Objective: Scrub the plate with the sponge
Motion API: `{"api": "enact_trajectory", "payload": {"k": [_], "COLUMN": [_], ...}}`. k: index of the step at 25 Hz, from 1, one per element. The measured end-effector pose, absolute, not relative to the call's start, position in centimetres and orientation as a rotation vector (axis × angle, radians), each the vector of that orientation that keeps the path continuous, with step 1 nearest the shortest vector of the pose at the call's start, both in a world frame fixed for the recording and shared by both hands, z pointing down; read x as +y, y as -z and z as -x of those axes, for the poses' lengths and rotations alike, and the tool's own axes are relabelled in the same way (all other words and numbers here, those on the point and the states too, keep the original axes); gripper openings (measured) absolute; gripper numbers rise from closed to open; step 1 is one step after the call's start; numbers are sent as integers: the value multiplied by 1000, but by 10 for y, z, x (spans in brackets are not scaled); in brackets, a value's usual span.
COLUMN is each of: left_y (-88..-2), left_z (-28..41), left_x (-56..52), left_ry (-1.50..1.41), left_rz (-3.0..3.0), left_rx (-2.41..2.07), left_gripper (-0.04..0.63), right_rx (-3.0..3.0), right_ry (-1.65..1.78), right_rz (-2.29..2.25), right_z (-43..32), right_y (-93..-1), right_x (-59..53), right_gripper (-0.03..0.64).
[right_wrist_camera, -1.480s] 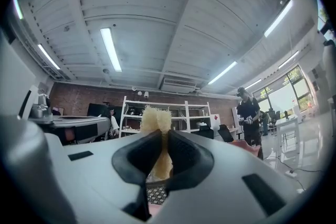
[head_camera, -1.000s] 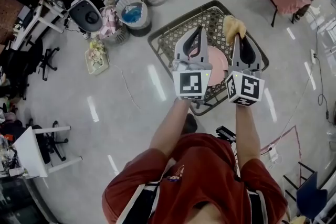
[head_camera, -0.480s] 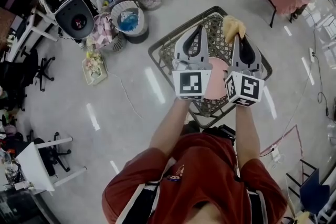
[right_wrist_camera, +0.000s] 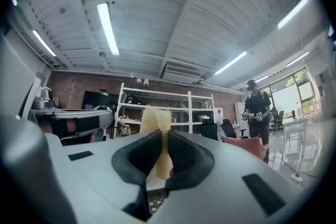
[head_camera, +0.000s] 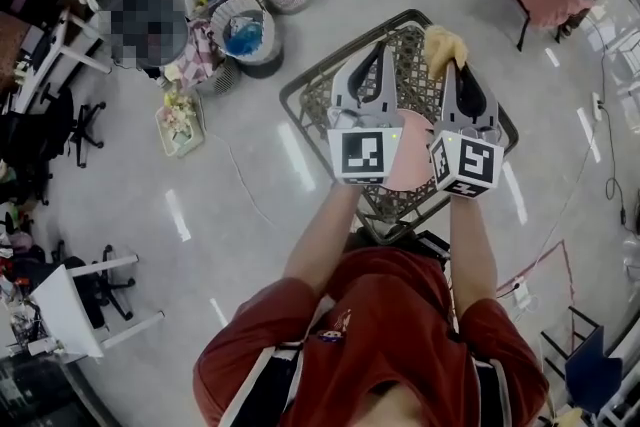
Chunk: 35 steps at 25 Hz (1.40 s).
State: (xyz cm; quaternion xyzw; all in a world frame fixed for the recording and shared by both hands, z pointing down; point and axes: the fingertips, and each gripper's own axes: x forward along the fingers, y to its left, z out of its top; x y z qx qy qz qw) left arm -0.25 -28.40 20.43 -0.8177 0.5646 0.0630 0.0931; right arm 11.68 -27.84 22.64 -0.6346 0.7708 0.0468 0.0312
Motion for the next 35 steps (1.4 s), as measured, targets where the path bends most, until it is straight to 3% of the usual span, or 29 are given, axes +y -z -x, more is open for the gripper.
{"api": "enact_trajectory", "payload": {"k": [13,27,35], "left_y": [-232,-299,-334], "left_z": [-3,36,56], "left_x": [-285,-277,-271], "left_ry": [-100,-14,74], "left_rz": [2406,2389,2387], "left_rx": [1713,1801,1847], "left_gripper": [14,12,14], "right_rx": [2521,2970,3384], "right_ry": [-49,172,134], "right_rz": [1938,1940,1932], "right_z": [-117,-65,-52], "right_y": [-282,-442,-539], "right_x": [-287,-288,-284], "right_gripper": [43,43,43]}}
